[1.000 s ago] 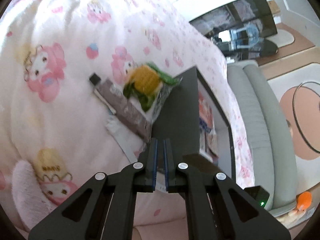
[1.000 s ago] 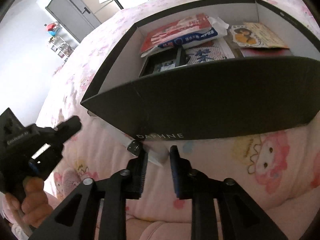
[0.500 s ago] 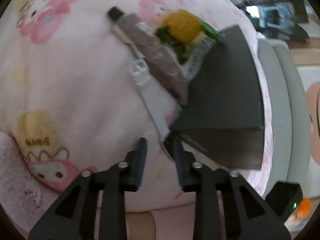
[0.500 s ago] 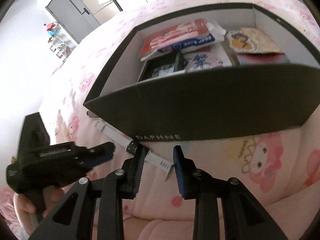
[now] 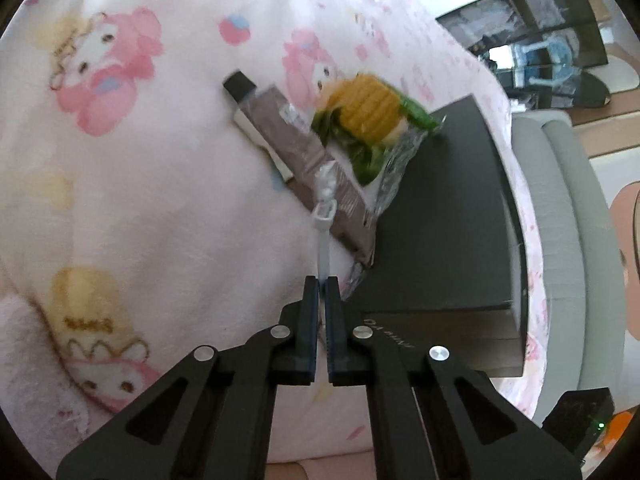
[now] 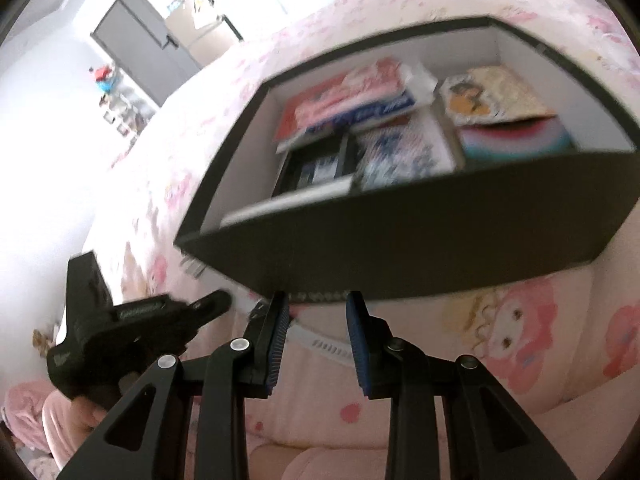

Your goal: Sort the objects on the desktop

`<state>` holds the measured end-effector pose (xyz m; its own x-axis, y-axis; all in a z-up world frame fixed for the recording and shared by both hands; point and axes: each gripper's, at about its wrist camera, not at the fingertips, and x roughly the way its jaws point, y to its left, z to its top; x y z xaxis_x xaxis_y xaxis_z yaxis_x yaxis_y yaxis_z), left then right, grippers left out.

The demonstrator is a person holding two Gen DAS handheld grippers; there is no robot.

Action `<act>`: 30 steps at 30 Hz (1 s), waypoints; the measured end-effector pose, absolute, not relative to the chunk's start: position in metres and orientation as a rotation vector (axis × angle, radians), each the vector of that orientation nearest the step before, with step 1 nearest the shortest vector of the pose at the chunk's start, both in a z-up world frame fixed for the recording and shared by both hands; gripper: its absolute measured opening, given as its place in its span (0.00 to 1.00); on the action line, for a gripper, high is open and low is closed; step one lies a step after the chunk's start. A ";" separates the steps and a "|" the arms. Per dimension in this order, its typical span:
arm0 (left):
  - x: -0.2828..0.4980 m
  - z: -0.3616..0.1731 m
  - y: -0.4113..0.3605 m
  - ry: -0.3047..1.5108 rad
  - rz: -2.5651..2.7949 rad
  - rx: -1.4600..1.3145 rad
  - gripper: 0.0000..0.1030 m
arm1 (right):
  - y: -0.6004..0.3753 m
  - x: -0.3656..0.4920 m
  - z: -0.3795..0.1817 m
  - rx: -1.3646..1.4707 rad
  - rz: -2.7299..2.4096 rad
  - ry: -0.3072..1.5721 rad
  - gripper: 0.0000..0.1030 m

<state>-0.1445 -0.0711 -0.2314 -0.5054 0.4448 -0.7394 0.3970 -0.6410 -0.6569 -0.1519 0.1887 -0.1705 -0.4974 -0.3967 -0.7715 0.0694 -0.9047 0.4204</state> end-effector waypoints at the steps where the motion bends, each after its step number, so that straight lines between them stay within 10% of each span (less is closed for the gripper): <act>1: -0.143 -0.231 -0.072 -1.324 2.357 -1.543 0.01 | 0.191 -0.151 -0.169 1.384 -2.463 -0.496 0.25; 10: -0.132 -0.221 -0.086 -1.331 2.544 -1.527 0.02 | 0.182 -0.151 -0.177 1.442 -2.415 -0.465 0.25; 13: -0.135 -0.241 -0.091 -1.443 2.437 -1.607 0.25 | 0.179 -0.154 -0.182 1.466 -2.405 -0.459 0.25; 19: -0.145 -0.250 -0.082 -1.482 2.342 -1.596 0.31 | 0.177 -0.155 -0.188 1.511 -2.390 -0.437 0.25; 21: -0.151 -0.252 -0.076 -1.399 2.368 -1.656 0.30 | 0.176 -0.158 -0.193 1.544 -2.383 -0.442 0.25; 23: -0.151 -0.247 -0.073 -1.287 2.428 -1.686 0.06 | 0.177 -0.159 -0.198 1.572 -2.368 -0.454 0.25; 30: -0.112 -0.165 -0.087 -1.105 2.708 -1.375 0.01 | 0.179 -0.156 -0.194 1.551 -2.351 -0.484 0.25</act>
